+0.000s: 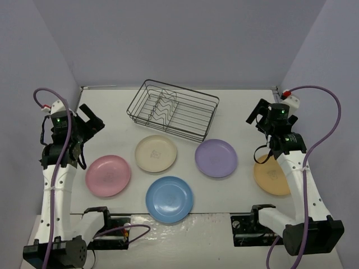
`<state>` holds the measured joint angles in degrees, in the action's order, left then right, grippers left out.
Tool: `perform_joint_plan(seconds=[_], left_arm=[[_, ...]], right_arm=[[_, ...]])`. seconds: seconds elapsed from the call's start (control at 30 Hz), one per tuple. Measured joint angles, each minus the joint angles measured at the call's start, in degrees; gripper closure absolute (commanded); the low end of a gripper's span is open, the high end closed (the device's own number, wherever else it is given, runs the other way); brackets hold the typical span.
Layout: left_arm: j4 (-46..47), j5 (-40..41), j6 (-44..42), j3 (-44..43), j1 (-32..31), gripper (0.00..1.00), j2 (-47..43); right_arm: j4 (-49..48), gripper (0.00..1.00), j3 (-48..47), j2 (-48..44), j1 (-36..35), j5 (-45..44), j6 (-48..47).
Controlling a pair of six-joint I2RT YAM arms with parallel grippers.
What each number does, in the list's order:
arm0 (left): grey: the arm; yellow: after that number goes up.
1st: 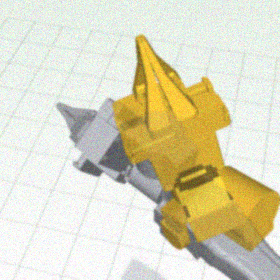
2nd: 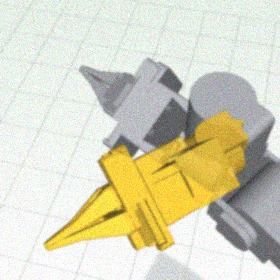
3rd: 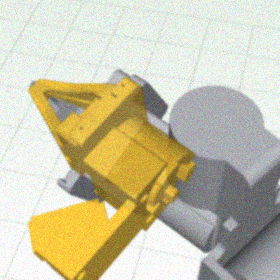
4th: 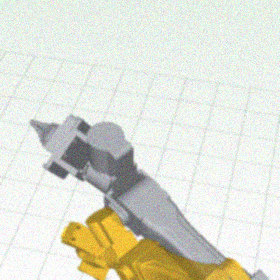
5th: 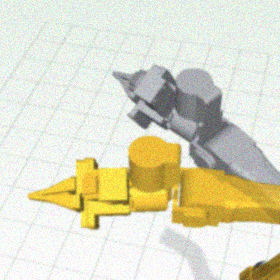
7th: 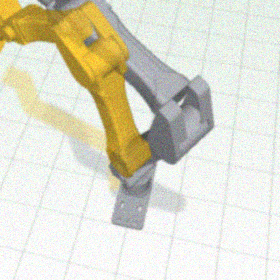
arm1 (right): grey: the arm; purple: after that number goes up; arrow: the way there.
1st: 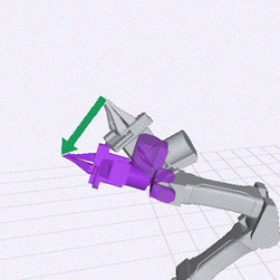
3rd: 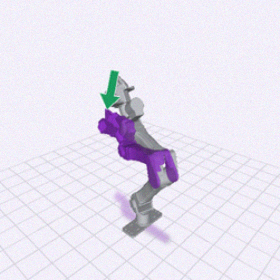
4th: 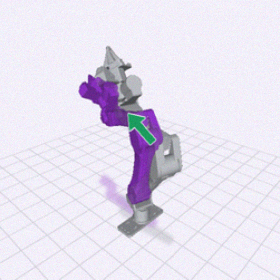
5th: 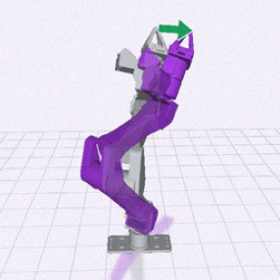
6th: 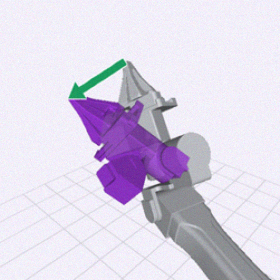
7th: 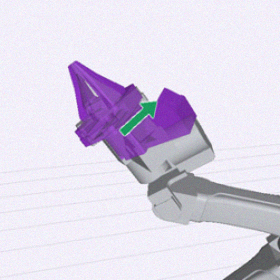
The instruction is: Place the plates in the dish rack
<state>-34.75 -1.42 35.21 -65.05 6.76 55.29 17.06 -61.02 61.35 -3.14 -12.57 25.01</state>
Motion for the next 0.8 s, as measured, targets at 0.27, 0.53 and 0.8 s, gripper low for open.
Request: perform_joint_plan(seconds=[0.27, 0.53, 0.8], left_arm=[[4.0, -7.0, 2.3, 5.7, -4.5, 0.03, 6.7], [8.0, -6.6, -0.5, 11.8, -20.1, 0.03, 11.8], [13.7, -5.0, -6.1, 15.2, -19.6, 0.03, 15.9]], right_arm=[[-2.5, 0.0, 2.8, -1.5, 0.0, 4.7, 0.1], [-4.8, 0.0, 5.6, -2.9, 0.0, 10.0, -0.4], [-5.0, 0.0, 5.6, -2.9, 0.0, 14.3, -2.0]])
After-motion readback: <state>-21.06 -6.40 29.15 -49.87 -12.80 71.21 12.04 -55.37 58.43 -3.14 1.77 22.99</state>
